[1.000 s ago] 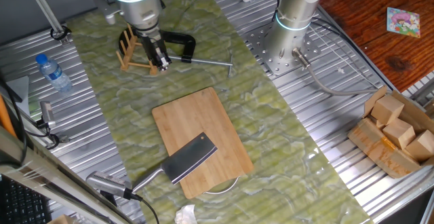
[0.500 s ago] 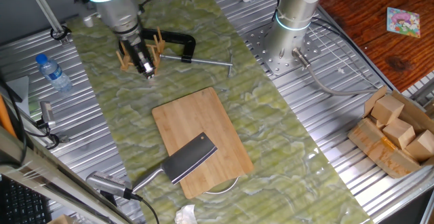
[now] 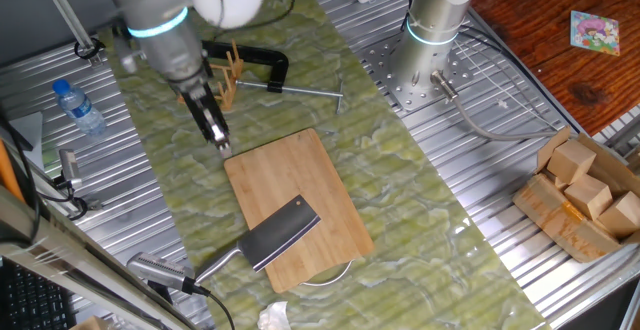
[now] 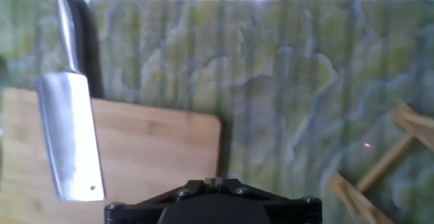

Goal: Put the knife on the knife rack

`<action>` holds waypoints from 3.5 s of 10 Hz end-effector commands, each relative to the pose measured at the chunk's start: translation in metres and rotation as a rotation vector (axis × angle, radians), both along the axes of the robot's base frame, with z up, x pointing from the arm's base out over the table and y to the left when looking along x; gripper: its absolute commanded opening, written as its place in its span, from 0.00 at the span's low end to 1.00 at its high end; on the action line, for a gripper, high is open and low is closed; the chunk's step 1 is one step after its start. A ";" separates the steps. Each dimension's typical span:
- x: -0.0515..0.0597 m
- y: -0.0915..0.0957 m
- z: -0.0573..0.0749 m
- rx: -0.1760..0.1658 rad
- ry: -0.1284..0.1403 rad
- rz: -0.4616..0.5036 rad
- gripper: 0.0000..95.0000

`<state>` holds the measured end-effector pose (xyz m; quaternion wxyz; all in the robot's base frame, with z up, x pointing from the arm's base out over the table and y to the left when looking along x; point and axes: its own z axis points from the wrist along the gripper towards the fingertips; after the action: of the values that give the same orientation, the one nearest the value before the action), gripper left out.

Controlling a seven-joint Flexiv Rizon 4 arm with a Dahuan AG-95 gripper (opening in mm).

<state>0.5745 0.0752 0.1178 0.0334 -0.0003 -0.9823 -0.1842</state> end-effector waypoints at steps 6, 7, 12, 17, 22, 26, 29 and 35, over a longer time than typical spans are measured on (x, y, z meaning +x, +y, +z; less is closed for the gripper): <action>-0.010 0.032 -0.009 -0.009 0.009 -0.041 0.00; -0.010 0.032 -0.009 -0.009 0.008 -0.036 0.00; 0.009 0.017 -0.011 -0.012 -0.002 -0.011 0.00; 0.050 0.031 -0.025 -0.012 0.004 -0.032 0.00; 0.054 0.036 -0.046 -0.008 -0.014 -0.017 0.00; 0.054 0.036 -0.046 -0.008 0.005 0.004 0.00; 0.054 0.036 -0.046 -0.002 0.042 0.057 0.00; 0.054 0.036 -0.046 0.142 0.051 0.074 0.00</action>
<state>0.6269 0.1105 0.0723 0.0631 0.0468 -0.9691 -0.2338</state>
